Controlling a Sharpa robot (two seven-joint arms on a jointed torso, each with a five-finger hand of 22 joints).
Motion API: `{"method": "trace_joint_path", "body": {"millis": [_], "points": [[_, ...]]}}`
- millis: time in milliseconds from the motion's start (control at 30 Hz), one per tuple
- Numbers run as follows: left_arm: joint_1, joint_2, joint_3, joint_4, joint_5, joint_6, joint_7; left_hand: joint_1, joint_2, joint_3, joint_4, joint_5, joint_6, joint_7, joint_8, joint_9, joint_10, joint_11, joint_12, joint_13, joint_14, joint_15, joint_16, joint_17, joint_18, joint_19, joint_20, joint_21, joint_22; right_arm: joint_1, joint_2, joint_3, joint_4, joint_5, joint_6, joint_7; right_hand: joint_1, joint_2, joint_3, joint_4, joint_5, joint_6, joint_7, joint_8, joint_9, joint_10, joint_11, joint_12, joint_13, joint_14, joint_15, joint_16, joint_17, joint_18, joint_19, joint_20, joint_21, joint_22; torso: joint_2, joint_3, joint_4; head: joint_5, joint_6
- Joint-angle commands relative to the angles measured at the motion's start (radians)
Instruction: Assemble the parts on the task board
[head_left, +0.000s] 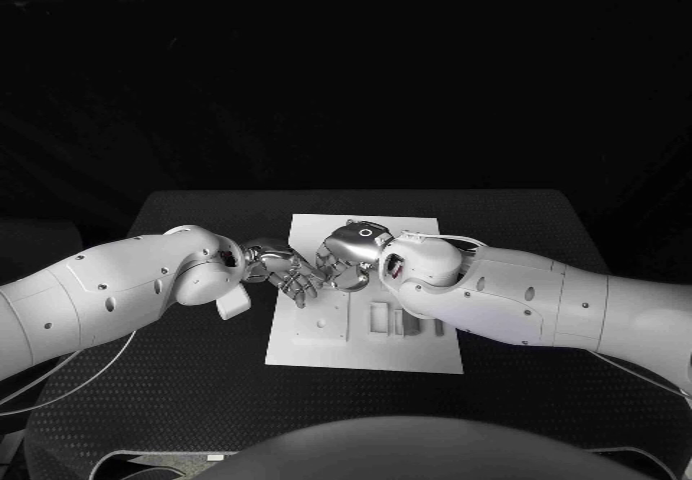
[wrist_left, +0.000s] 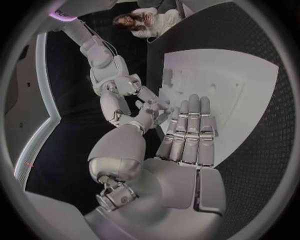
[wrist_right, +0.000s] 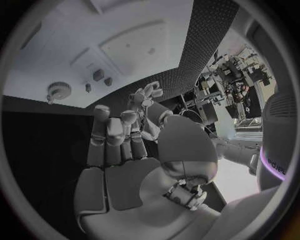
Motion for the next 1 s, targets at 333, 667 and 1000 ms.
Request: {"method": "trace_joint_path", "body": {"millis": [333, 667, 1000], "points": [[0.000, 0.002, 0.000, -0.001, -0.006, 0.028, 0.006, 0.019, 0.007, 0.018, -0.001, -0.006, 0.012, -0.002, 0.006, -0.001, 0.002, -0.004, 0.004, 0.000, -0.003, 0.000, -0.007, 0.004, -0.007, -0.003, -0.001, 0.005, -0.001, 0.000, 0.001, 0.003, 0.002, -0.003, -0.003, 0.002, 0.010, -0.001, 0.001, 0.002, 0.003, 0.033, 0.024, 0.002, 0.000, 0.009, -0.001, 0.004, -0.002, -0.001, -0.008, 0.004, -0.001, -0.009, 0.006, 0.002, 0.006, 0.018, 0.000, -0.0004, -0.0003, -0.001, 0.000], [0.000, 0.000, 0.000, -0.003, -0.006, 0.012, 0.009, 0.031, 0.024, 0.030, -0.004, -0.006, 0.015, -0.006, 0.008, -0.002, 0.005, -0.009, 0.005, 0.001, 0.001, -0.002, -0.007, 0.008, -0.008, -0.004, -0.002, 0.004, -0.002, 0.000, -0.002, 0.003, 0.001, -0.003, 0.001, 0.001, 0.010, -0.001, 0.001, 0.002, 0.003, 0.033, 0.024, 0.002, 0.000, 0.009, -0.001, 0.003, -0.002, 0.000, -0.009, 0.004, -0.001, -0.009, 0.007, 0.002, 0.006, 0.018, 0.000, -0.0006, -0.0003, 0.000, 0.000], [0.000, -0.004, 0.000, -0.005, -0.006, 0.018, 0.008, 0.048, 0.025, 0.039, -0.005, -0.006, 0.025, -0.009, 0.013, -0.001, 0.014, -0.013, 0.008, 0.003, 0.003, -0.003, -0.007, 0.014, -0.010, -0.004, -0.003, 0.004, -0.002, 0.000, -0.005, 0.003, -0.013, 0.001, 0.002, 0.001, 0.010, -0.002, 0.001, 0.002, 0.003, 0.033, 0.024, 0.002, 0.000, 0.010, -0.001, 0.003, -0.002, 0.000, -0.009, 0.004, -0.002, -0.009, 0.007, 0.002, 0.006, 0.018, 0.000, -0.0003, -0.0004, 0.000, 0.000]]}}
